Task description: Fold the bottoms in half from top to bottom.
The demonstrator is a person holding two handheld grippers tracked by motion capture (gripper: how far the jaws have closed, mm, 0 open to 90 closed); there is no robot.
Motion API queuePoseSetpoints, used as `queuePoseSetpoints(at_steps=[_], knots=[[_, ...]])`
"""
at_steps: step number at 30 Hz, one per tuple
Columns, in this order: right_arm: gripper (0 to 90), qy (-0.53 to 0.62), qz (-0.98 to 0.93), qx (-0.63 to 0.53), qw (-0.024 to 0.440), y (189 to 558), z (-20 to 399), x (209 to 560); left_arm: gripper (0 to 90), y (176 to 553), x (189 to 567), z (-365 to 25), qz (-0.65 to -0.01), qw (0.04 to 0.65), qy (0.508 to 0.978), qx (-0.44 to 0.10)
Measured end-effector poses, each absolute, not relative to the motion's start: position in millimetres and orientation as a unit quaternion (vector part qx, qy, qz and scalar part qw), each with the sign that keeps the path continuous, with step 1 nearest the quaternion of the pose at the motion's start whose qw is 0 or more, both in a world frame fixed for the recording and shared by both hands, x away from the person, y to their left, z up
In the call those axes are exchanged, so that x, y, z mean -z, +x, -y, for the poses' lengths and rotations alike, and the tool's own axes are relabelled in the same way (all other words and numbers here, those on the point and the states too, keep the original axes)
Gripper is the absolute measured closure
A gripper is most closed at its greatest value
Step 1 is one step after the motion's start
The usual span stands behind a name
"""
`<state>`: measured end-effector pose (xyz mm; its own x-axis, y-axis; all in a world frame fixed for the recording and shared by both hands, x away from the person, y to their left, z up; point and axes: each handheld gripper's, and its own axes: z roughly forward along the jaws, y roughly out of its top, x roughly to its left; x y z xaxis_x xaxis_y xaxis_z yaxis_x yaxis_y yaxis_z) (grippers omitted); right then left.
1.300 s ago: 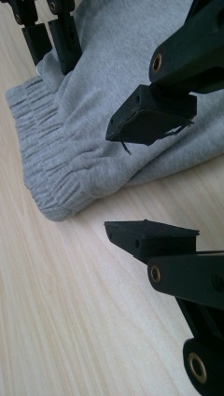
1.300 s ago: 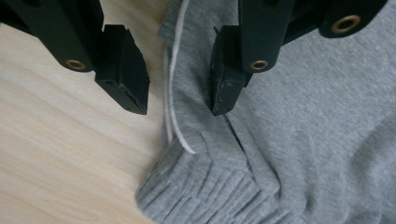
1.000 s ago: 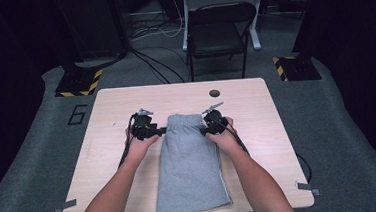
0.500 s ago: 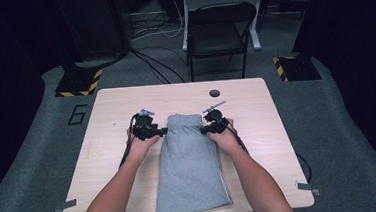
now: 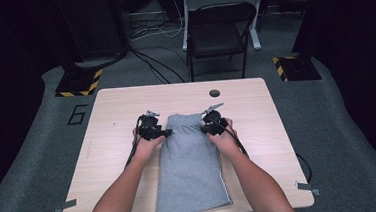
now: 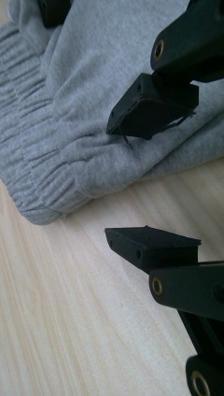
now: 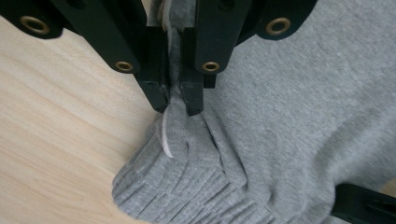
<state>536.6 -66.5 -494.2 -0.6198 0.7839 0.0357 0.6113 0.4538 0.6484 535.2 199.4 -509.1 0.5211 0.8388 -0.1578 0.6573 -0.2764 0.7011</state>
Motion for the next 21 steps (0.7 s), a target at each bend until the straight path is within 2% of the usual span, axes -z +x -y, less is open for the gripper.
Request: queuePoseSetpoints(at_steps=[8,11,16,19,21], knots=[[84.1,0.406,-0.846,-0.316,0.14,533.4,65.0,491.1,47.0,537.8,516.7,-190.5,-0.48,0.387,0.78,-0.108],[84.0,0.405,-0.847,-0.316,0.139,533.1,65.6,490.6,51.8,536.6,516.5,-186.6,-0.462,0.379,0.793,-0.116],[84.0,0.41,-0.844,-0.317,0.14,532.6,66.0,491.6,62.9,534.9,515.9,-183.9,-0.457,0.371,0.799,-0.12],[84.0,0.407,-0.844,-0.319,0.141,532.6,66.3,492.0,76.7,533.3,515.3,-182.5,-0.452,0.365,0.805,-0.118],[84.0,0.409,-0.844,-0.32,0.139,532.2,66.6,491.7,81.6,531.2,513.1,-180.5,-0.446,0.358,0.811,-0.125]])
